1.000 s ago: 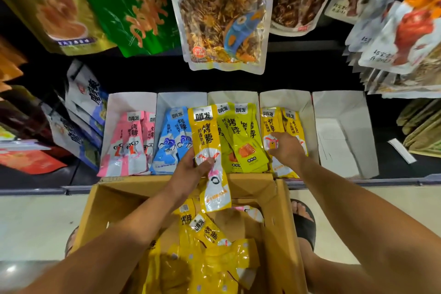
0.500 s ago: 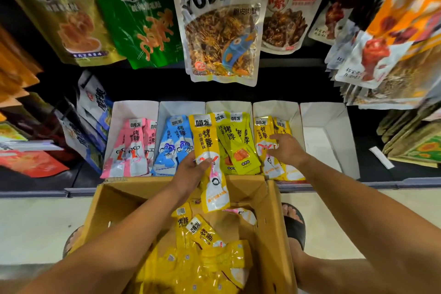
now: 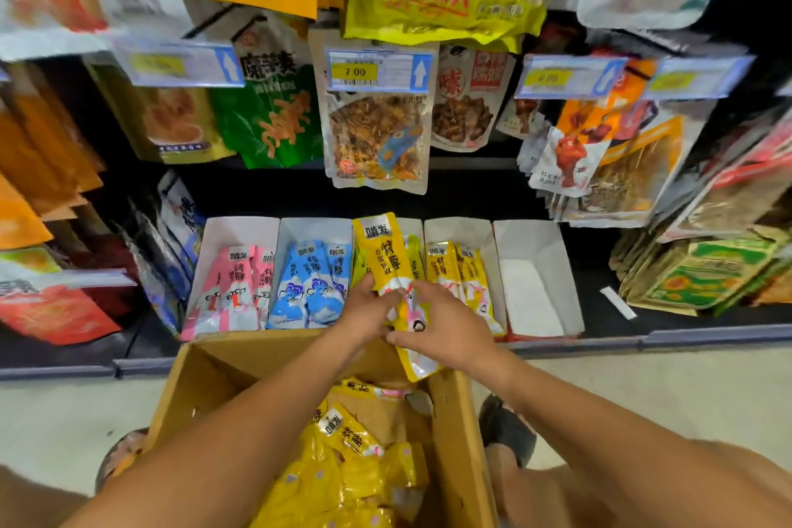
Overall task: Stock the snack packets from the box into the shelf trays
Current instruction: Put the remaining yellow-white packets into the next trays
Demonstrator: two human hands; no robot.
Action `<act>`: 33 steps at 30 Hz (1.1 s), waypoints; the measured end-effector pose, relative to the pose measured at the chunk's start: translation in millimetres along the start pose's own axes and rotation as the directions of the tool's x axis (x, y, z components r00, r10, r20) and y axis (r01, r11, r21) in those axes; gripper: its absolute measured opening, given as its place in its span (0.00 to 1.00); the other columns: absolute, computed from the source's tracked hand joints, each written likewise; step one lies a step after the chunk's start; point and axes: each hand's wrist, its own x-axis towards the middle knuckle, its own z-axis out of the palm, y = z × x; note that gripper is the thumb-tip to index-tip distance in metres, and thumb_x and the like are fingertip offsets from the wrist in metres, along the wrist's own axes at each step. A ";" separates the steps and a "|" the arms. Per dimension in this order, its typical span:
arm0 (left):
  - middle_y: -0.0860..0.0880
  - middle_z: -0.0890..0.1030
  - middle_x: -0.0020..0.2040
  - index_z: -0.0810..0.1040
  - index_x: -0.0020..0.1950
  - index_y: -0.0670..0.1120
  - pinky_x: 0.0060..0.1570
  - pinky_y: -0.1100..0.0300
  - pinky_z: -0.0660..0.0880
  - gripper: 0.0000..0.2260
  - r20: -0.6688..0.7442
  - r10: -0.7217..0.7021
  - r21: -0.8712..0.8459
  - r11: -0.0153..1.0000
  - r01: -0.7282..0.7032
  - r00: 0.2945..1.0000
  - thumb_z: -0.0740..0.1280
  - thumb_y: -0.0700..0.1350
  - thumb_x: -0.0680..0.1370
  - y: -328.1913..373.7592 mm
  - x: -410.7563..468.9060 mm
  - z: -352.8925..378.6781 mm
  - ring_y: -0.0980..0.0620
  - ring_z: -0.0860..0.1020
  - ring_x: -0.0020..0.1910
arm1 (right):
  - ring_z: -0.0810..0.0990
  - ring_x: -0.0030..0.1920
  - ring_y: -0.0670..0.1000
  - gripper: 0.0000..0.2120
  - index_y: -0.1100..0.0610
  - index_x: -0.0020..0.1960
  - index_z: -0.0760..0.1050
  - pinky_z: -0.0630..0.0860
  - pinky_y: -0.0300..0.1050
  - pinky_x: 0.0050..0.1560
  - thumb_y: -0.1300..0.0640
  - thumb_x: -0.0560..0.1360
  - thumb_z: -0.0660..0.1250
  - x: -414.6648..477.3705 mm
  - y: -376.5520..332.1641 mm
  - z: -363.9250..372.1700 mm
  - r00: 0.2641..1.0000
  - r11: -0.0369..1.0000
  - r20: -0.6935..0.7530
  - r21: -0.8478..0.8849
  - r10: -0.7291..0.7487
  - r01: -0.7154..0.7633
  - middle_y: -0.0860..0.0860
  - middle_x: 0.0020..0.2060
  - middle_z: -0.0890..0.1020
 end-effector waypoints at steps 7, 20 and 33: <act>0.52 0.79 0.49 0.74 0.59 0.53 0.53 0.44 0.80 0.05 0.095 0.112 0.151 0.981 -0.125 0.989 0.64 0.52 0.85 -11.6 -2.0 1.6 0.48 0.80 0.48 | 0.79 0.60 0.52 0.41 0.39 0.73 0.60 0.79 0.52 0.51 0.32 0.63 0.69 8.4 17.2 11.0 0.994 0.998 -0.096 0.046 0.056 -0.052 0.45 0.63 0.78; 0.49 0.62 0.82 0.57 0.82 0.62 0.76 0.31 0.49 0.31 0.248 0.337 0.962 0.023 -0.271 0.908 0.40 0.69 0.81 -101.8 73.2 -77.3 0.42 0.54 0.83 | 0.80 0.54 0.59 0.33 0.42 0.70 0.68 0.78 0.53 0.55 0.35 0.67 0.70 106.1 143.5 0.3 0.892 0.894 -0.078 0.103 0.444 -0.436 0.55 0.60 0.78; 0.51 0.56 0.84 0.45 0.83 0.64 0.77 0.30 0.45 0.30 0.269 0.371 0.961 -0.047 -0.272 0.889 0.36 0.70 0.82 -129.7 100.2 -86.6 0.42 0.48 0.83 | 0.78 0.60 0.62 0.33 0.43 0.71 0.70 0.78 0.56 0.56 0.36 0.69 0.72 158.2 187.3 59.0 0.861 0.864 -0.075 0.055 0.503 -0.500 0.57 0.62 0.78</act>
